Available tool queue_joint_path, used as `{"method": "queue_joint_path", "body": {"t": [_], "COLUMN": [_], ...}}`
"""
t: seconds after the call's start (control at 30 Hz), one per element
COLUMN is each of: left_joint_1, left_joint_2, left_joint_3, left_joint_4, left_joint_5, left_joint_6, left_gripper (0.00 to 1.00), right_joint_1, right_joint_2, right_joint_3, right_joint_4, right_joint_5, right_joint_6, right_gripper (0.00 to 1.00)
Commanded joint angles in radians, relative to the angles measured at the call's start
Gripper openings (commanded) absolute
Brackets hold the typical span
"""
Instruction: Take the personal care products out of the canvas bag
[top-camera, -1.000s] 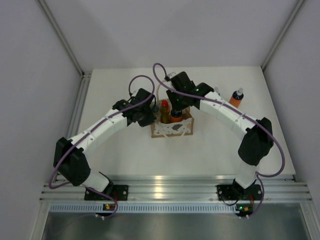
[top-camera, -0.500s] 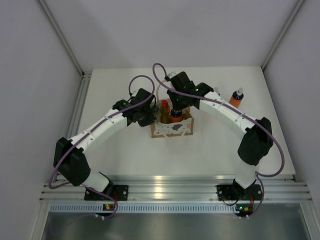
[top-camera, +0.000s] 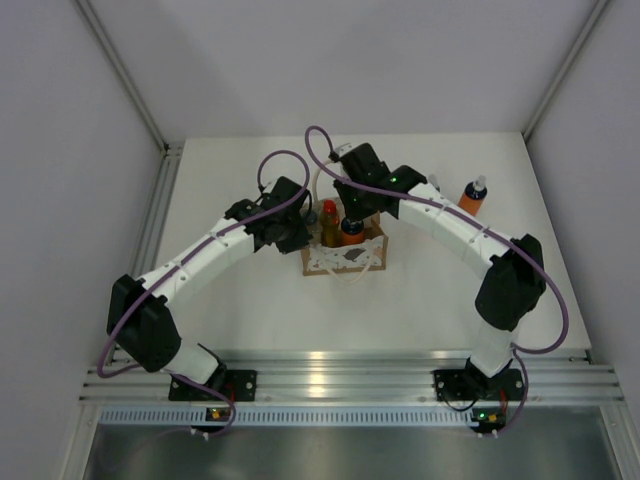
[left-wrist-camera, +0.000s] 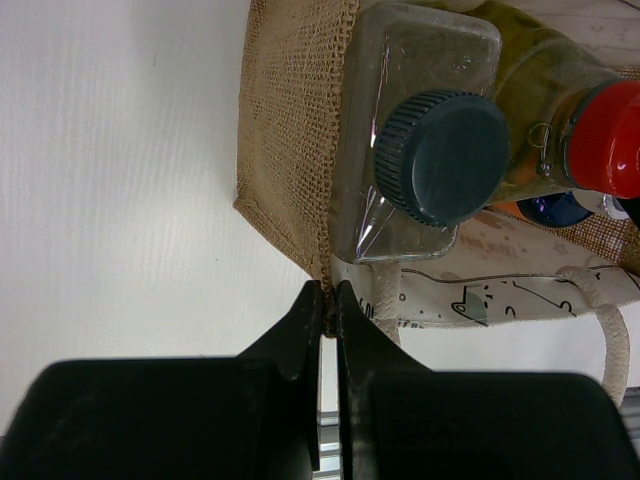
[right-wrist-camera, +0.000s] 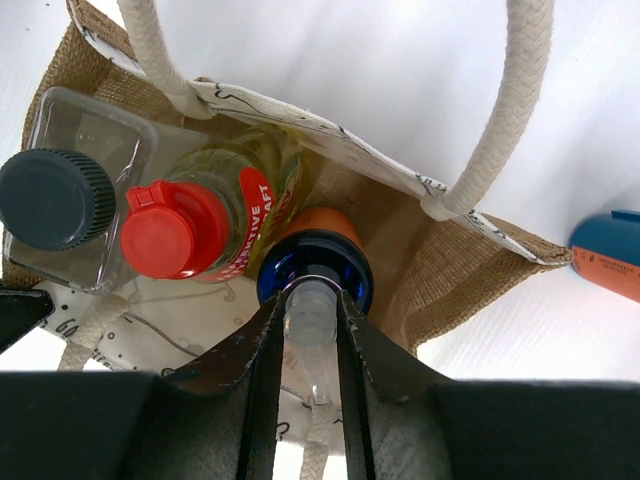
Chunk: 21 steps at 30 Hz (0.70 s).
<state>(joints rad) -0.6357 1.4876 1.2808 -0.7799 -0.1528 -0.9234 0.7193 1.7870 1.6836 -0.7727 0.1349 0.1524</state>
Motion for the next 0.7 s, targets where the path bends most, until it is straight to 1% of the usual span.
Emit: {"method": "queue_joint_path", "body": {"t": [0.0,0.37,0.47,0.67], "left_joint_1": [-0.001,-0.002,-0.001,-0.001], "left_joint_2": [-0.006,-0.007,-0.009,-0.009], "left_joint_3": [0.008,0.008,0.009,0.008], "left_joint_4": [-0.016,-0.018,-0.016,-0.016], "left_joint_5": [0.018,0.016,0.016,0.016], "left_joint_6": [0.012,0.011,0.011,0.008], "left_gripper": [0.00,0.00,0.00,0.00], "right_joint_1": [0.011,0.011,0.012,0.012], "right_joint_2": [0.029,0.034,0.032,0.028], "right_joint_3": [-0.007,-0.021,-0.028,-0.032], "right_joint_4": [-0.019,-0.019,-0.019,-0.019], "right_joint_5": [0.011,0.012,0.014,0.012], "right_joint_6": [-0.007,-0.004,-0.004,0.004], "right_gripper": [0.24,0.25,0.23,0.00]}}
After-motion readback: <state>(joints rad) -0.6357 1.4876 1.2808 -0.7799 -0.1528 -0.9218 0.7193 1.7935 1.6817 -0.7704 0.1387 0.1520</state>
